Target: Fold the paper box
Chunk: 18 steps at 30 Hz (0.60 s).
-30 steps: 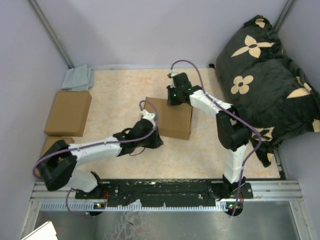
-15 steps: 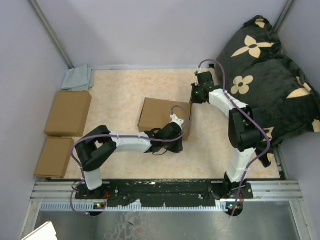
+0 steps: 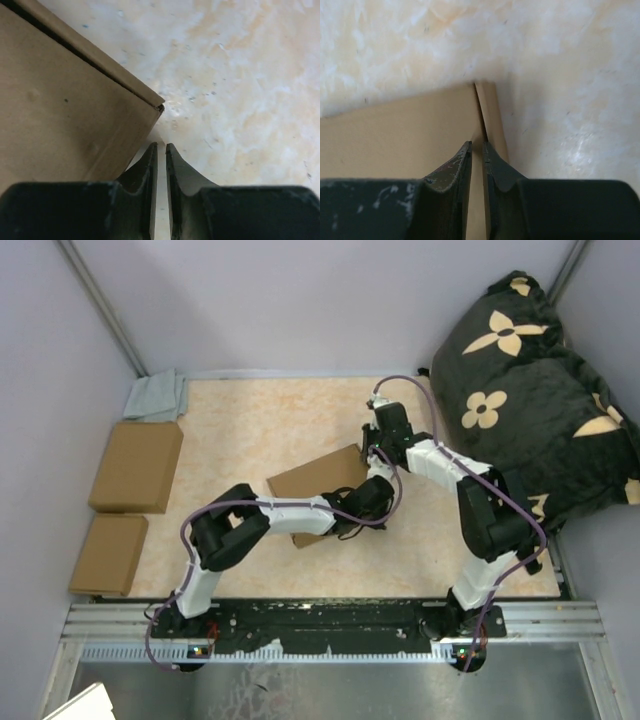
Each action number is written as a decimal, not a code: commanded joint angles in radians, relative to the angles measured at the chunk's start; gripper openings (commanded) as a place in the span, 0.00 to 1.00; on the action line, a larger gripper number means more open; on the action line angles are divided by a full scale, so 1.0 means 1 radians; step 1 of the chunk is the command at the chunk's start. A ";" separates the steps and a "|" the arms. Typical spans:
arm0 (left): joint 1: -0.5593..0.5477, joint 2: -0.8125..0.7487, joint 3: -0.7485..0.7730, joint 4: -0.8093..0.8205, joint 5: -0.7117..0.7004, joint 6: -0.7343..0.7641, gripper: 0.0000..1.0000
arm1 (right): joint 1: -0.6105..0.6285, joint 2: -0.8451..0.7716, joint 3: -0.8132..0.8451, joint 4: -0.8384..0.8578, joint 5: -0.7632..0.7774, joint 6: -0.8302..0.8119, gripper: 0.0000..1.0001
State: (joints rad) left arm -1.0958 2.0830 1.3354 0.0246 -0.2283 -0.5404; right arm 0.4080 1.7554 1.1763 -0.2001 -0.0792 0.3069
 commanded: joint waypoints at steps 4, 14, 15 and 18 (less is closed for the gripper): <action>0.035 -0.112 -0.080 -0.018 -0.137 0.035 0.18 | 0.018 -0.024 0.049 -0.165 0.085 0.019 0.15; 0.026 -0.271 -0.172 -0.057 -0.117 0.039 0.20 | 0.018 -0.170 0.010 -0.162 0.135 0.044 0.17; 0.026 -0.288 -0.178 -0.058 -0.118 0.043 0.20 | 0.017 -0.191 0.009 -0.167 0.150 0.044 0.17; 0.024 -0.346 -0.192 -0.073 -0.120 0.050 0.22 | 0.017 -0.260 0.008 -0.191 0.207 0.041 0.18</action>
State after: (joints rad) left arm -1.0710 1.8198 1.1614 -0.0311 -0.3309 -0.5137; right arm 0.4191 1.6325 1.1740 -0.3782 0.0418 0.3431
